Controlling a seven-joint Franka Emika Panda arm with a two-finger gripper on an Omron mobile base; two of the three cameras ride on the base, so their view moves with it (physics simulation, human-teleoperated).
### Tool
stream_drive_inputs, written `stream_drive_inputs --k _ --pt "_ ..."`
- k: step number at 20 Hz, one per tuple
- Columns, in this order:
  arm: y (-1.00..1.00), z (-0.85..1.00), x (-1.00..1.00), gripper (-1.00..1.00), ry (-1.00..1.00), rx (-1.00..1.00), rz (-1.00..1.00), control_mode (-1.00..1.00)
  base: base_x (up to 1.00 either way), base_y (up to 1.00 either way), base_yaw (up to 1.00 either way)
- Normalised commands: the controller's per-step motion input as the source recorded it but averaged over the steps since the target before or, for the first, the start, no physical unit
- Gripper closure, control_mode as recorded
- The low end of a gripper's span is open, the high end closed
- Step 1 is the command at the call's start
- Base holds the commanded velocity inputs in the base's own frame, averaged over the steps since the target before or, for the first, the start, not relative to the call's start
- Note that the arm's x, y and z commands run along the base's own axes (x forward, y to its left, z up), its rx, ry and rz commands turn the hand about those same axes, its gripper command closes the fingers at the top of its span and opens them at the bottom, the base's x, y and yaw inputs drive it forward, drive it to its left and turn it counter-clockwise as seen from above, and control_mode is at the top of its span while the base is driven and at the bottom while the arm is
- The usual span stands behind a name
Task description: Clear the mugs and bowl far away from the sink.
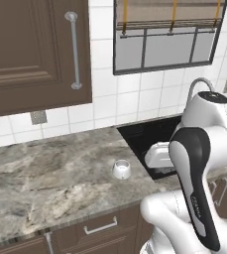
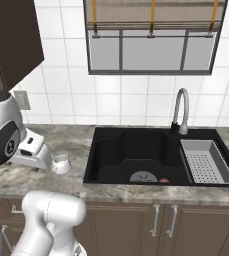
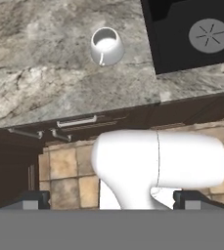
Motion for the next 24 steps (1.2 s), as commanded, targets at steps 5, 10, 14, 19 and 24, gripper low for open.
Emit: stream_drive_inputs --k 5,10,14,19,24 --pt "0.09 -0.3 0.0 -1.0 0.0 0.0 0.0 -1.0 0.0 0.0 0.0" --pt "0.15 -0.26 0.05 -1.0 0.0 0.0 0.0 -1.0 0.0 0.0 0.0" --pt "0.12 -0.19 0.17 -1.0 0.0 0.0 0.0 -1.0 0.0 0.0 0.0" --pt "0.07 -0.14 0.27 -1.0 0.0 0.0 0.0 -1.0 0.0 0.0 0.0" --pt "0.06 -0.17 0.22 -1.0 0.0 0.0 0.0 -1.0 0.0 0.0 0.0"
